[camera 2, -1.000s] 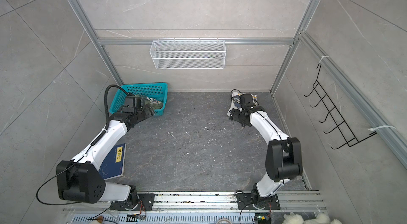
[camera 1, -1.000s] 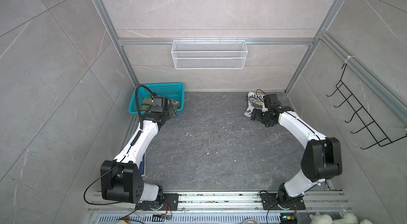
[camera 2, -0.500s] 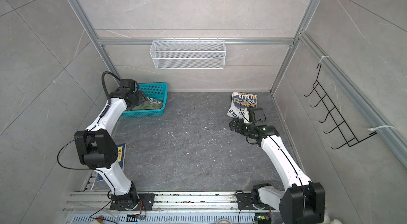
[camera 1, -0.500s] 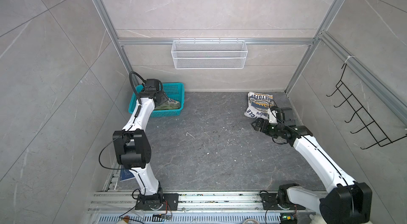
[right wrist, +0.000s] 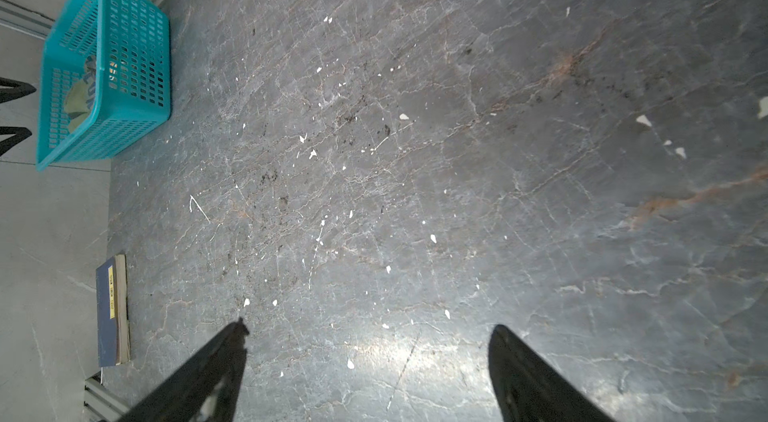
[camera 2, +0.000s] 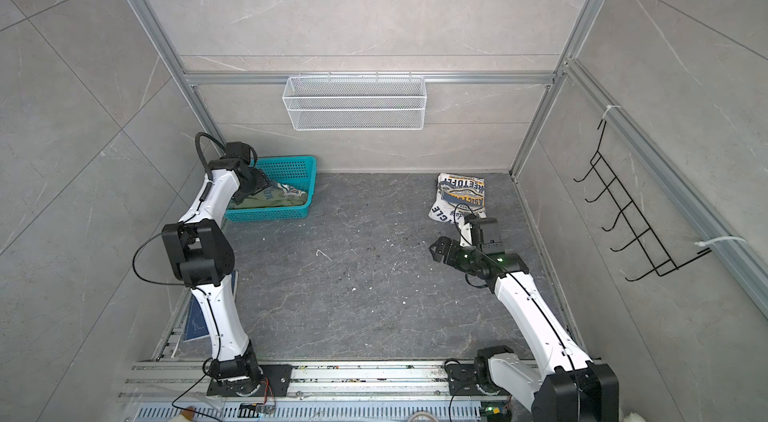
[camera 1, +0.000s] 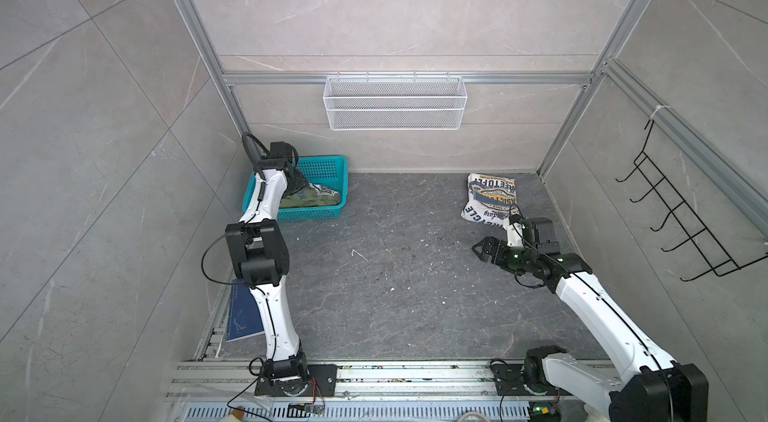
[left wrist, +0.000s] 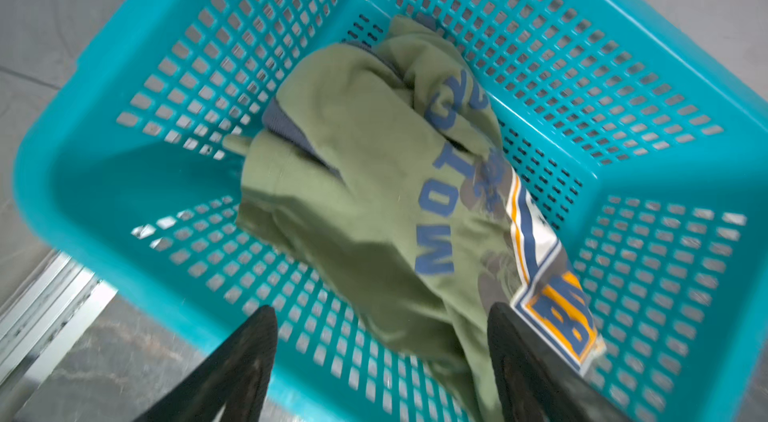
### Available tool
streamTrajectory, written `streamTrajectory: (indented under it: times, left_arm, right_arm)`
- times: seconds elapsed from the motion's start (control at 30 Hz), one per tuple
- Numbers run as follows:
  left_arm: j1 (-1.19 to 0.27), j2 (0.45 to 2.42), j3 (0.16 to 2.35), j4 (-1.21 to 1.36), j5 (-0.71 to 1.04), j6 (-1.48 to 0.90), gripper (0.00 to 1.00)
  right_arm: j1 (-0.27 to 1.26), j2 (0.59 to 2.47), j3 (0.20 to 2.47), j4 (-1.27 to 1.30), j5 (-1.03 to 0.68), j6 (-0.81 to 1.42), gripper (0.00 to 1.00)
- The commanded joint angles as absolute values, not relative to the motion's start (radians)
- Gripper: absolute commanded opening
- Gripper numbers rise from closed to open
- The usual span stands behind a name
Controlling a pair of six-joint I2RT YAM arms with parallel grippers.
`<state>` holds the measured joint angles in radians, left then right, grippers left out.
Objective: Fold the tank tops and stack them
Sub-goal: 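Grasp the green tank top in the basket with the left gripper and lift it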
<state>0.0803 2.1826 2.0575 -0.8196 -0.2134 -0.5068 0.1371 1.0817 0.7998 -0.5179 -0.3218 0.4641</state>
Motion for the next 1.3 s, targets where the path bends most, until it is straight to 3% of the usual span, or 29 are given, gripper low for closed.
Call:
streamTrajectory:
  times: [0.0,0.23,0.37,0.67,0.83,0.93,1.27]
  left_arm:
    - [0.082,2.239,2.124,-0.921,-0.266,-0.487,0.82]
    - [0.098,2.322,2.193,-0.955,-0.277,-0.503,0.80]
    - [0.098,2.402,2.221,-0.967,-0.231,-0.502,0.73]
    - [0.098,2.390,2.215,-0.913,-0.178,-0.477,0.36]
    - [0.099,2.311,2.204,-0.885,-0.166,-0.481,0.10]
    - [0.099,2.247,2.194,-0.860,-0.144,-0.488,0.00]
    - [0.098,1.993,2.221,-0.818,-0.005,-0.517,0.00]
  right_arm:
    - [0.138,1.078,0.782,-0.492,-0.343,0.463,0.93]
    - [0.139,1.083,0.777,-0.499,-0.336,0.454,0.93]
    - [0.139,1.085,0.776,-0.502,-0.337,0.457,0.93]
    - [0.139,1.098,0.773,-0.521,-0.350,0.439,0.93]
    - [0.138,1.088,0.772,-0.526,-0.353,0.442,0.93]
    - [0.139,1.082,0.776,-0.529,-0.357,0.445,0.92]
    - [0.139,1.066,0.787,-0.551,-0.354,0.439,0.93]
